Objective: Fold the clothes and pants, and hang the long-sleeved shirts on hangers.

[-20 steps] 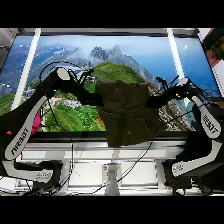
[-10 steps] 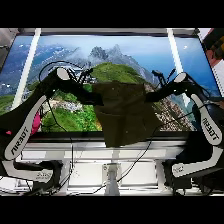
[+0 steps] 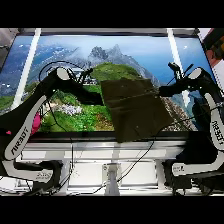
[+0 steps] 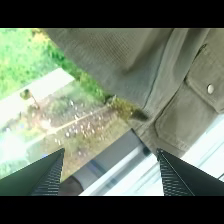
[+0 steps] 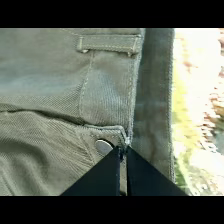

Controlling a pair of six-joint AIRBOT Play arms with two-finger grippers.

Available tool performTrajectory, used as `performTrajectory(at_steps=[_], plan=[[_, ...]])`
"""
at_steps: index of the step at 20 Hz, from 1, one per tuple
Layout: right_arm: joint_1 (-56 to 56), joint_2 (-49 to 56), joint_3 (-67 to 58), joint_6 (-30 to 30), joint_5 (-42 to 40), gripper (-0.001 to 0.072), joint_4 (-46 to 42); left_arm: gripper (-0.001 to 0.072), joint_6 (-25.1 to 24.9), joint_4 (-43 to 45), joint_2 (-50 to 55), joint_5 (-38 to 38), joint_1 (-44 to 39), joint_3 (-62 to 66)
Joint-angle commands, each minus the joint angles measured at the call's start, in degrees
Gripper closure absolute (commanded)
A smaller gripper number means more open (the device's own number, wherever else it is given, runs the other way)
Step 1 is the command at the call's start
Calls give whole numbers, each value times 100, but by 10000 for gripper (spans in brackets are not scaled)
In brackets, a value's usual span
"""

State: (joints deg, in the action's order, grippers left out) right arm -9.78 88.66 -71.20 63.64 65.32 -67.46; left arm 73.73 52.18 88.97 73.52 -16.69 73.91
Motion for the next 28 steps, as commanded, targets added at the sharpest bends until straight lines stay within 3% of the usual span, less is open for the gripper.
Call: performTrajectory(at_steps=[1, 2, 8, 9, 10, 19, 23, 24, 25, 26, 27, 28], plan=[[-90, 105, 177, 289, -308, 424, -166, 74, 2, -2, 31, -479, -133, -26], [-90, 195, 179, 470, -264, 304, -184, 74, 4, -33, 35, -734, -203, -61], [-96, 306, 173, 461, -195, 285, -208, 46, -4, -173, 415, -1204, -678, -186], [-96, 306, 173, 428, -190, 241, -214, -1, -9, -212, 555, -1211, -756, -186], [-96, 306, 170, 428, -164, 215, -254, -1, -72, -328, 673, -1226, -802, -186], [-96, 304, 94, 424, -63, 215, -555, 0, -105, -1165, 988, -2173, -885, -708], [-96, 302, -219, 431, -33, 215, -549, 12, -431, -1683, 988, -2739, -1196, -898], [-96, 299, -284, 452, -2, 215, -538, 54, -428, -1716, 988, -2959, -1316, -898], [-96, 299, -328, 452, 39, 215, -529, 143, -426, -1716, 988, -3156, -1419, -898], [-96, 299, -328, 450, 70, 215, -538, 313, -426, -1716, 990, -3322, -1508, -898], [-96, 306, -326, 450, 96, 215, -555, 553, -428, -1716, 988, -3414, -1565, -898], [-101, 306, -326, 450, 116, 215, -546, 665, -444, -1711, 981, -3429, -1572, -898]])
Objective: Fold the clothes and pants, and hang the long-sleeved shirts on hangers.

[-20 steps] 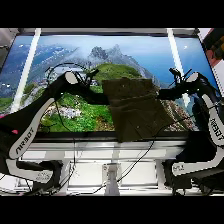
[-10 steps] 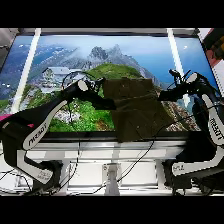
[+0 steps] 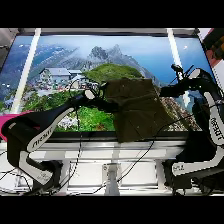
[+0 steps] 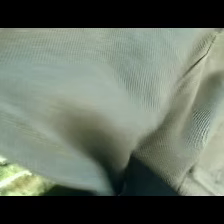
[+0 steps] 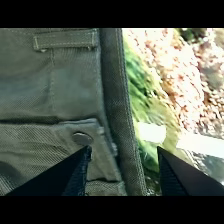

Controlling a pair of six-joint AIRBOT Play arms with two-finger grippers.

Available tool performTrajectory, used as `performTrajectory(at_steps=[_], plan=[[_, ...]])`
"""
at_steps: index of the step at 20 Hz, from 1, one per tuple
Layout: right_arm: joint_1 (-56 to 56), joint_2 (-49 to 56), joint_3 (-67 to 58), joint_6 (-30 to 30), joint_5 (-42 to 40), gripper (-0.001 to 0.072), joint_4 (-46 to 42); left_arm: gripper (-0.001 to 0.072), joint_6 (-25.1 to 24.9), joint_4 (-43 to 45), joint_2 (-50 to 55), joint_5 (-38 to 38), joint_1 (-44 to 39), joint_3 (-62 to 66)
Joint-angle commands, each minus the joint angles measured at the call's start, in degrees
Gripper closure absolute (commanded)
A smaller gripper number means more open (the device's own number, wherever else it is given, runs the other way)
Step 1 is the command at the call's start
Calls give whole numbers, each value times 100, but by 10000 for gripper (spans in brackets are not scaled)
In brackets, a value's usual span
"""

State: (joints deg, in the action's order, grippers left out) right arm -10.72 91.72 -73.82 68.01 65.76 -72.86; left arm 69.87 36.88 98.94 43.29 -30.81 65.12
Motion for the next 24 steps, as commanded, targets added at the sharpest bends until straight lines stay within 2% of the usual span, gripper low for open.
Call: performTrajectory(at_steps=[1, 6, 10, 13, 15, 19, 24], plan=[[-37, 7, -63, 13, 168, 215, 83, 671, -101, -175, -35, -387, -157, -20], [-439, 179, -63, -107, 730, 215, 575, 672, -181, 601, -407, -186, 195, -15], [-525, 570, -61, -326, 953, 215, 1558, 672, -278, 901, -669, 297, 737, 39], [-428, 769, -37, -518, 750, 215, 2507, 673, -496, 946, -656, 813, 1202, 247], [-245, 769, -26, -463, 551, 139, 2520, 673, -496, 1266, -656, 863, 1429, 385], [302, 782, 52, -387, 343, 119, 2507, 673, -494, 1526, -643, 922, 1604, 426], [769, 973, 68, 57, -125, 87, 2430, 673, -492, 1539, -643, 929, 1537, 426]])
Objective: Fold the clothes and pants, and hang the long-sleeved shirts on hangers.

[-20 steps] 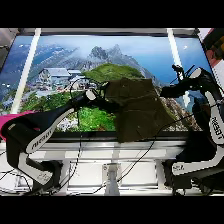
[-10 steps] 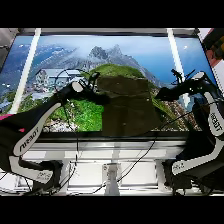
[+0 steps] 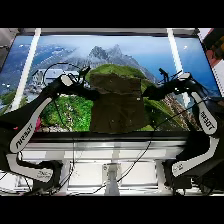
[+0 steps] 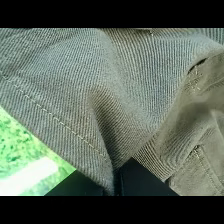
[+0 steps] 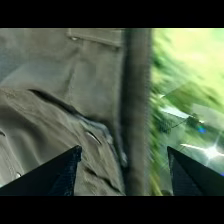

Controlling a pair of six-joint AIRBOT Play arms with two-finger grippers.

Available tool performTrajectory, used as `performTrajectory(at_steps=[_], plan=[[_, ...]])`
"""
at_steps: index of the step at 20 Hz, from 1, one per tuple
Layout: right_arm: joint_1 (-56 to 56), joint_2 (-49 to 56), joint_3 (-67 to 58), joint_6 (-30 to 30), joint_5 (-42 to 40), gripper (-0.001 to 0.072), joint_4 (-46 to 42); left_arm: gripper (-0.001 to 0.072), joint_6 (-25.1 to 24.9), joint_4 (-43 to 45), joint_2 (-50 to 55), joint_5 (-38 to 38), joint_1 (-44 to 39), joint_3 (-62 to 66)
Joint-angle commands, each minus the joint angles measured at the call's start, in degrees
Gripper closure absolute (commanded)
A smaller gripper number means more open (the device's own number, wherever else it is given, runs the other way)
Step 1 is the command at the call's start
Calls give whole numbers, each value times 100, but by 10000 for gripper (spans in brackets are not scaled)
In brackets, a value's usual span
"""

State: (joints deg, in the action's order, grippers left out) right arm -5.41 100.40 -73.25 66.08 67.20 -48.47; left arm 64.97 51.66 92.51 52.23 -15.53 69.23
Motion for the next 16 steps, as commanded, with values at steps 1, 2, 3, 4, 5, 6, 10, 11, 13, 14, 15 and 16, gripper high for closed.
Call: performTrajectory(at_steps=[1, 2, 3, 4, 5, 6, 10, 11, 13, 14, 15, 16], plan=[[262, 177, 11, 264, -232, 87, -4, 672, -4, 63, 0, 35, 7, 15], [280, 267, 11, 306, -190, 87, -11, 672, -4, 63, 0, 35, 7, 15], [295, 352, 11, 337, -144, 87, -2, 672, -4, 63, 0, 35, 7, 15], [313, 428, 11, 334, -72, 88, 42, 672, -7, 63, 0, 33, 7, 15], [334, 470, 9, 332, -55, 88, 46, 672, -7, 63, 0, 31, 7, 15], [376, 487, 9, 326, -61, 88, 61, 672, -7, 63, 0, 24, 7, 15], [664, 490, 9, -74, -98, 262, 181, 672, -4, 66, 0, -105, 7, 15], [743, 487, 9, -116, -177, 413, 173, 672, -4, 63, 0, -129, 7, 15], [811, 466, 7, -98, -433, 652, 179, 672, -4, 66, 0, -227, 26, 15], [798, 446, 2, -59, -518, 655, 175, 672, -2, 83, 0, -304, 59, 15], [761, 422, 2, -44, -555, 655, 170, 672, -2, 103, 0, -387, 107, 15], [702, 391, 4, 17, -562, 655, 160, 672, -2, 114, 0, -479, 181, 15]])
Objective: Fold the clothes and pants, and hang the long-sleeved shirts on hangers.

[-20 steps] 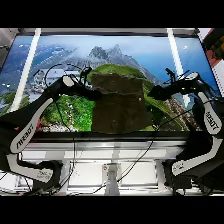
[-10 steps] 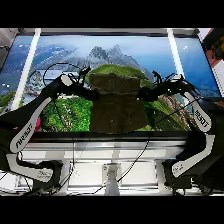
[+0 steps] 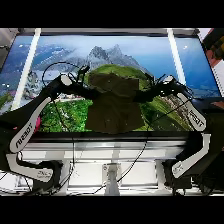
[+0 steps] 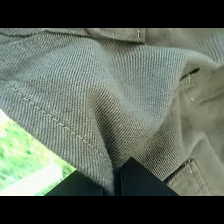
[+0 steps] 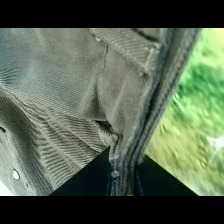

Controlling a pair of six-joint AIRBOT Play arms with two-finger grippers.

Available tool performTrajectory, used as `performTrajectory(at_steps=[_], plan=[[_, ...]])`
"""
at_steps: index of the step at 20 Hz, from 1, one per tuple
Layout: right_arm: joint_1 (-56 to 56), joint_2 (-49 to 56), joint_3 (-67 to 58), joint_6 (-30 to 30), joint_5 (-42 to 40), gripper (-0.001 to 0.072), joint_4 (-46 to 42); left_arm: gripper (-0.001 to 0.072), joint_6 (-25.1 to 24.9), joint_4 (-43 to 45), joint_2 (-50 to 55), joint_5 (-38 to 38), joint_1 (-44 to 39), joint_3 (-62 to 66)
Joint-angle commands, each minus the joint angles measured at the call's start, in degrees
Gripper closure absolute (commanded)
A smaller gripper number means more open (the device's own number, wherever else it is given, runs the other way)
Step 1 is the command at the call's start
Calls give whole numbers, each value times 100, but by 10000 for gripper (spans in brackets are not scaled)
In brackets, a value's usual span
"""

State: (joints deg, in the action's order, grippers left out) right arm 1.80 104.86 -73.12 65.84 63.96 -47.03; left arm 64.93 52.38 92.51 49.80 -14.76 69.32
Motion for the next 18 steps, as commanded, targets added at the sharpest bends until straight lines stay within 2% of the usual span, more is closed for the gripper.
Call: performTrajectory(at_steps=[1, 5, 10, 15, 18], plan=[[-96, -90, -9, 136, -234, 655, -7, 672, 2, 42, 0, -317, 197, 7], [-216, -278, 13, 326, -339, 655, -4, 673, 4, 411, 0, -776, 376, 7], [-175, -868, 638, 831, -1292, 656, 31, 673, 24, 463, 17, -1180, 361, 4], [-177, -1543, 1530, 870, -1853, 656, 72, 673, 28, 466, 291, -1287, 223, 4], [-175, -1635, 1676, 870, -1884, 655, 76, 673, 46, 463, 376, -1294, 199, 4]])
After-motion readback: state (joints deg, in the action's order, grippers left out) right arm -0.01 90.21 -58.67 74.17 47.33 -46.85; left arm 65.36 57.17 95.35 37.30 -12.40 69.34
